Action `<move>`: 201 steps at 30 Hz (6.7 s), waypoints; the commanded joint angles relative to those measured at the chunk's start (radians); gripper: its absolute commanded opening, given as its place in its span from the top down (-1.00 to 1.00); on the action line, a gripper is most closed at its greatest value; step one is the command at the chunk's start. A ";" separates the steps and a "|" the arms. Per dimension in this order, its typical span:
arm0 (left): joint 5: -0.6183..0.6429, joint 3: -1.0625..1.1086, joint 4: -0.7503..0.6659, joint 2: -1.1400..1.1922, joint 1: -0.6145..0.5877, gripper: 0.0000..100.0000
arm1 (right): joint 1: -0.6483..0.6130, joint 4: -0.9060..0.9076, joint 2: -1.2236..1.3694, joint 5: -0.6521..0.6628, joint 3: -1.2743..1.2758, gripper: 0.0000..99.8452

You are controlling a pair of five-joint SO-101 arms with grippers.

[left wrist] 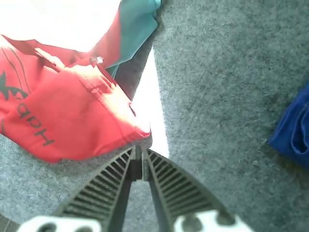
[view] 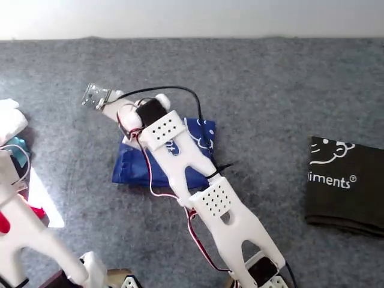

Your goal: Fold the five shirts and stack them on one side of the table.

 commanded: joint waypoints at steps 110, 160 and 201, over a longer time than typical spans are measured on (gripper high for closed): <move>0.008 0.022 -0.025 -0.009 0.005 0.97 | 0.117 -0.010 -0.354 -0.924 0.974 0.84; 0.000 0.022 -0.009 -0.002 0.011 0.97 | 0.631 -0.291 -0.832 0.167 1.046 0.51; -0.106 0.156 -0.089 -0.003 0.005 0.97 | 0.495 -0.351 -0.384 -1.191 1.025 0.48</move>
